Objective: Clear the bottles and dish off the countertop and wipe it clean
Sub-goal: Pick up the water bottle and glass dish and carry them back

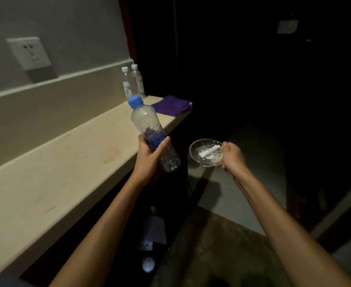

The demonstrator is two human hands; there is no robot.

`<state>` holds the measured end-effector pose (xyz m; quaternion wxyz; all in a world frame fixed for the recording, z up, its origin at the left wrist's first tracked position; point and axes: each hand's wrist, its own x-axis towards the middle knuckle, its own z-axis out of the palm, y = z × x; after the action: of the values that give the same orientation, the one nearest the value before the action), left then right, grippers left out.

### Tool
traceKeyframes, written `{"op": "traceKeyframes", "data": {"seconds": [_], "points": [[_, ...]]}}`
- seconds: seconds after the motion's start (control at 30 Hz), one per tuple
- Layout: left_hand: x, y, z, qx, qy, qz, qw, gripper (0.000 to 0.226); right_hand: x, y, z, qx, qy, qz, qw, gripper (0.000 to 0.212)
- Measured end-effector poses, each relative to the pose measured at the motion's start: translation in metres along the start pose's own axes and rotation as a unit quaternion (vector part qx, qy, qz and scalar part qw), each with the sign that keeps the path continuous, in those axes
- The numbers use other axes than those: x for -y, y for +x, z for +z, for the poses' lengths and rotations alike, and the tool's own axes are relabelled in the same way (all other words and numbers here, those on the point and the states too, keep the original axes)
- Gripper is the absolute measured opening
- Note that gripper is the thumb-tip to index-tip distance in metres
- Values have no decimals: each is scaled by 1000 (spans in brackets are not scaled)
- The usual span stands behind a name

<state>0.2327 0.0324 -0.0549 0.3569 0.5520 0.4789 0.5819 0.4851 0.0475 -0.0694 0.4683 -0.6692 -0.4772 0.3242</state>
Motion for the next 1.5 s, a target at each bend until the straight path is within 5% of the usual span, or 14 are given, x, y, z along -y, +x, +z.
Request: {"op": "traceKeyframes", "data": {"seconds": [0.43,0.8,1.17,1.4,1.5], "points": [[51,271,-96,-199,174,-25,964,85,88,226,158,163,-1,-79,984,38],[102,427,-101,-228,277,-61,931,69,120,350,251,219,-1,-85,972,41],[126,463,-95,-317,300,-73,897,72,151,408,318,326,15,-105,939,39],[126,449,-108,-348,342,-104,867,95,148,410,343,364,-18,-133,921,40],[115,430,-116,-378,334,-97,858,74,148,402,350,375,-21,-136,917,40]]}}
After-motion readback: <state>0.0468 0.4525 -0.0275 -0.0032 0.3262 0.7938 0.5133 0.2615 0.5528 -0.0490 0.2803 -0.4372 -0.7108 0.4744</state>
